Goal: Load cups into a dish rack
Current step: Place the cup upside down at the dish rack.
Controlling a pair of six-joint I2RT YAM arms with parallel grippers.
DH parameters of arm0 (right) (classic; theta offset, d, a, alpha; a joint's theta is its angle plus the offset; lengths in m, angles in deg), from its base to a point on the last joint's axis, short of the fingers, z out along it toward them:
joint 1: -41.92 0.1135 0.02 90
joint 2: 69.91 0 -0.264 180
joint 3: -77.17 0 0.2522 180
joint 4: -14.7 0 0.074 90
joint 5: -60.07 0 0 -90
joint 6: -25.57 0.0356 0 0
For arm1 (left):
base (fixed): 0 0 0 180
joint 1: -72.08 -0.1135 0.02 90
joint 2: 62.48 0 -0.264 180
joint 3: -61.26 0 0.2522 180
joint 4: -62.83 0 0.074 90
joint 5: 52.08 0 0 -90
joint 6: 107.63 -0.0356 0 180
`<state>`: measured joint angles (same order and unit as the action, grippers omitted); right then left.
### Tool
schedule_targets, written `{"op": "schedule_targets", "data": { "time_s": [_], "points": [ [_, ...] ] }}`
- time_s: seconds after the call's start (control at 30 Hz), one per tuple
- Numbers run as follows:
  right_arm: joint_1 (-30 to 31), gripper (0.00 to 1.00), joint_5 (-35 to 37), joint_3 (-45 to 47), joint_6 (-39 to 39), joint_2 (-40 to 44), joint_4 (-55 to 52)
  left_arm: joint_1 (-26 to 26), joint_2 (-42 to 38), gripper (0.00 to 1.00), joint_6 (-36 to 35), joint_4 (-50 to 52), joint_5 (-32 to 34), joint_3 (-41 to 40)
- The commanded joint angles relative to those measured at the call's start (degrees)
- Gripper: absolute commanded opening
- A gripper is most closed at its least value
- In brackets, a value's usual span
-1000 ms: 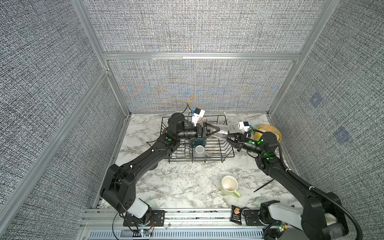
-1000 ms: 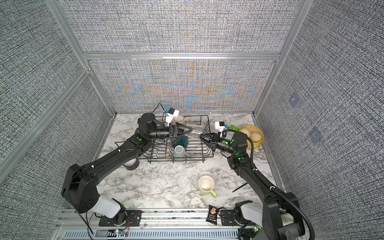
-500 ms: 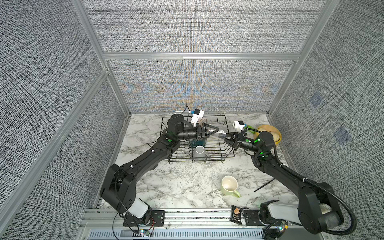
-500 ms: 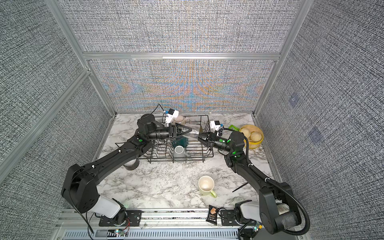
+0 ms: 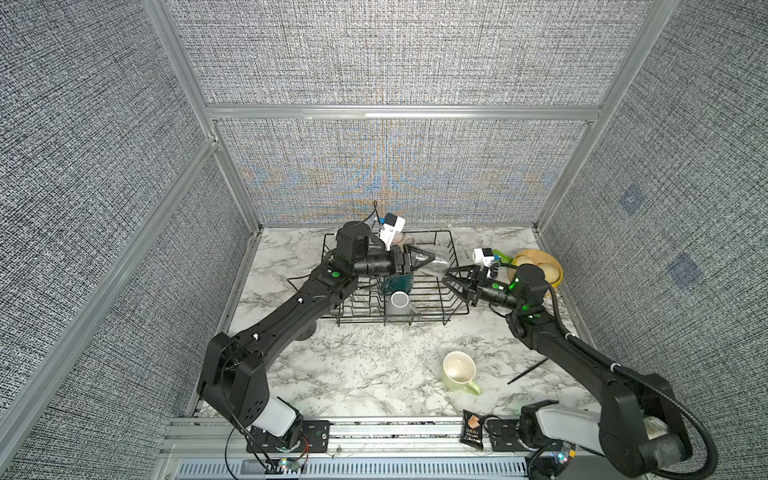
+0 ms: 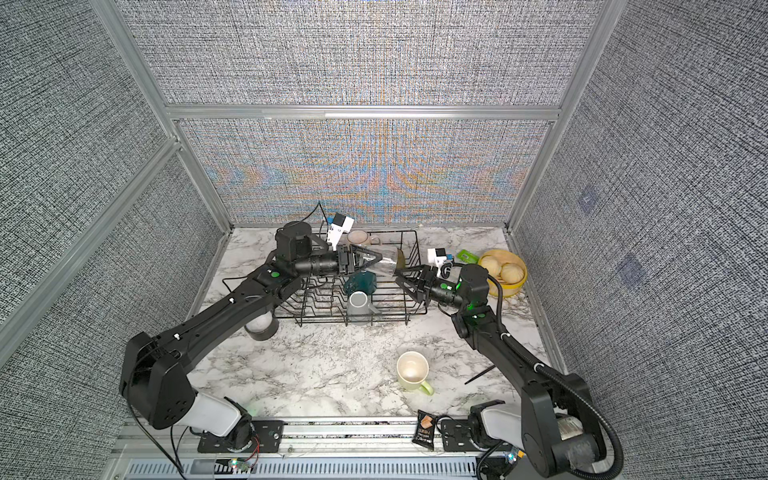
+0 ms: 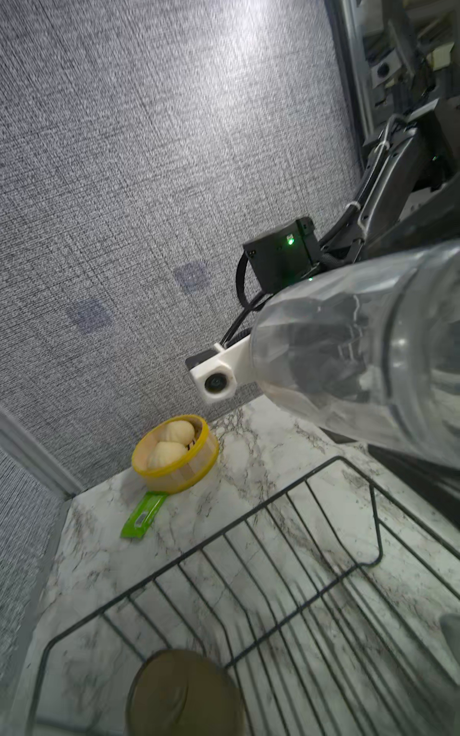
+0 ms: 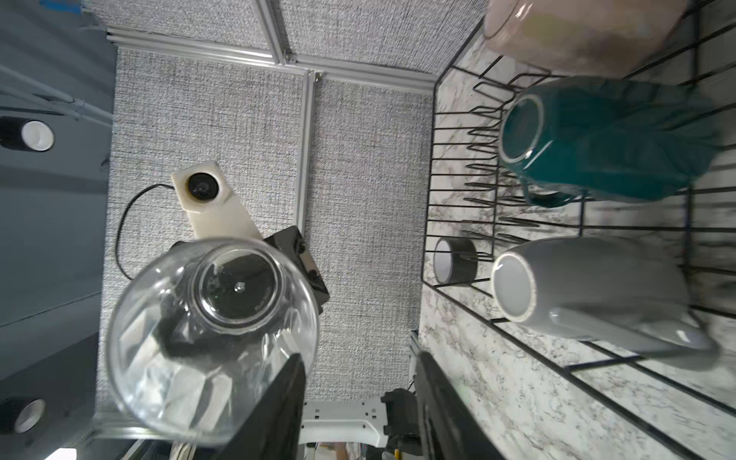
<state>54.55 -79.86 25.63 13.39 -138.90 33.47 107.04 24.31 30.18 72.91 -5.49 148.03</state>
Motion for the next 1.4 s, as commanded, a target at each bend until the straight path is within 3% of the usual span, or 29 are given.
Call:
{"op": "schedule_targets", "data": {
  "time_s": [0.0, 0.13, 0.27, 0.3, 0.47, 0.53, 0.63, 1.1, 1.37],
  "points": [
    [-1.3, 0.51, 5.8, -1.5, -14.1, 3.7, -17.9, -0.1, 0.2, 0.56, -12.2, 9.8, 7.0, 2.0],
    [-2.5, 0.54, 20.0, -5.9, -28.4, 10.0, -39.3, 0.8, 3.5, 0.54, -21.5, 19.7, 13.3, 7.4],
    [-3.4, 0.57, 35.4, -8.6, -36.2, 15.4, -51.8, 2.8, 7.7, 0.53, -26.6, 22.1, 15.9, 10.9],
    [-3.5, 0.58, 37.3, -8.3, -37.6, 16.7, -52.5, 3.2, 9.0, 0.53, -27.9, 22.7, 16.1, 12.0],
    [-3.7, 0.82, 48.3, -3.9, -40.6, 23.6, -51.3, 6.0, 16.3, 0.49, -33.8, 29.7, 19.4, 19.3],
    [-3.8, 0.99, 51.9, -2.3, -40.4, 25.2, -51.3, 7.0, 18.6, 0.49, -35.7, 30.5, 20.6, 21.4],
    [-3.9, 0.99, 56.5, 0.9, -39.7, 27.5, -50.0, 8.2, 22.4, 0.49, -39.1, 33.7, 24.0, 25.7],
    [-4.1, 0.99, 56.3, 2.4, -43.2, 30.1, -48.4, 9.6, 40.0, 0.45, -49.2, 43.7, 35.0, 41.9],
    [-4.1, 0.99, 54.8, 1.9, -44.4, 29.5, -49.1, 10.6, 43.6, 0.45, -50.8, 44.1, 41.2, 45.4]
  ]
}}
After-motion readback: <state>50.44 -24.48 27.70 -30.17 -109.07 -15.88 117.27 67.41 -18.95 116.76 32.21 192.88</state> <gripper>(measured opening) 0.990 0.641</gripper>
